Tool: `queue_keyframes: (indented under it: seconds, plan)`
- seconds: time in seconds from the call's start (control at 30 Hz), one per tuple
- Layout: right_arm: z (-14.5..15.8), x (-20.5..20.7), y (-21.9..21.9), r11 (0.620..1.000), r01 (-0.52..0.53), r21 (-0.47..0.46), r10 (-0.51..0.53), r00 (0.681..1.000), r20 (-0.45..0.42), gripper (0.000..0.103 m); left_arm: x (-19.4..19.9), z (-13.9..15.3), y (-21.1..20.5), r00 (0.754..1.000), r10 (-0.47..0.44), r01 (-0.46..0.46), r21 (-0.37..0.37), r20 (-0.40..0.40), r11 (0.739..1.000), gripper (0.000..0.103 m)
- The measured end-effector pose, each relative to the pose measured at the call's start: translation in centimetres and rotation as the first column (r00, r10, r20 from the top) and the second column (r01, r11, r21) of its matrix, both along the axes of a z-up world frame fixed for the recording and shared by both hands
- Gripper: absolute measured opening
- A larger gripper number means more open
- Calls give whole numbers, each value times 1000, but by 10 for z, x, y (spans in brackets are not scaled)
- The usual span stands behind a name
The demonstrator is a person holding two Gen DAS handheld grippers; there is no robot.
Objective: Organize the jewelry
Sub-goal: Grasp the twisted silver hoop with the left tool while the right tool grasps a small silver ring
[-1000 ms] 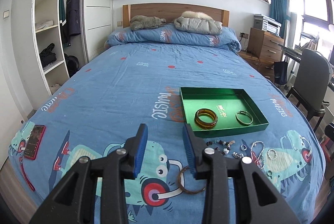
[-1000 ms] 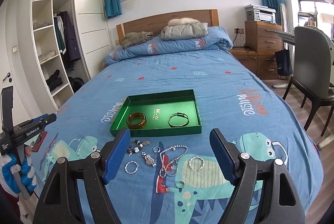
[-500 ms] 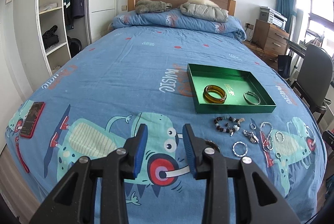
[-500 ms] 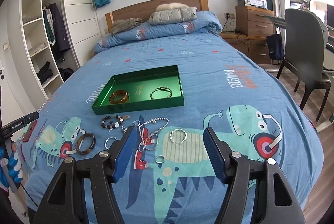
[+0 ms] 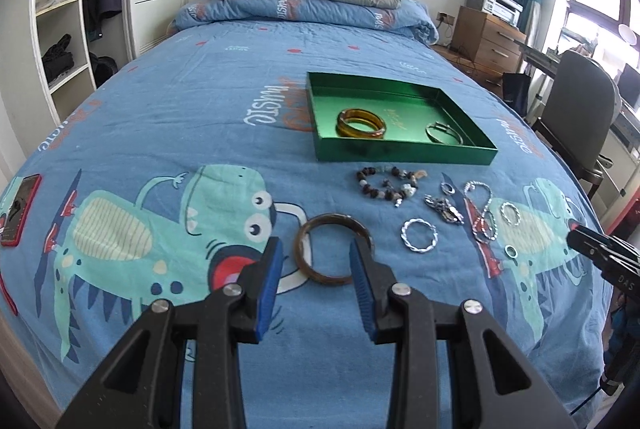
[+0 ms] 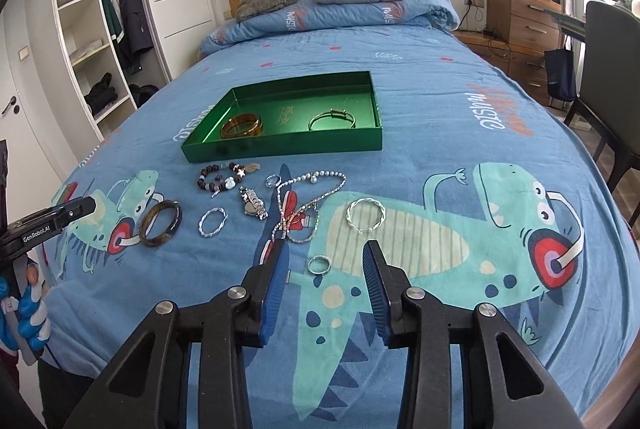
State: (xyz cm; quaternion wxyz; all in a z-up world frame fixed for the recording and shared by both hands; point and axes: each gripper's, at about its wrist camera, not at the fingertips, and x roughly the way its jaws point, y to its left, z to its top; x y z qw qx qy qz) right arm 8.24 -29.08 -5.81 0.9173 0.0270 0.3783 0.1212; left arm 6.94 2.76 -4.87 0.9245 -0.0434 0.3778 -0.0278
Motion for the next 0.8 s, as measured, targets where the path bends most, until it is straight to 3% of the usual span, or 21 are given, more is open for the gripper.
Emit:
queue_keyframes:
  seconds: [0.3, 0.8]
  plan:
    - [-34, 20, 12, 997, -80, -12, 78, 992, -97, 34, 20, -27, -64, 979, -197, 196, -23, -48, 980, 33]
    - [-72, 51, 22, 989, -144, -42, 134, 974, -183, 34, 73, -69, -98, 973, -185, 189, 20, -137, 982, 39]
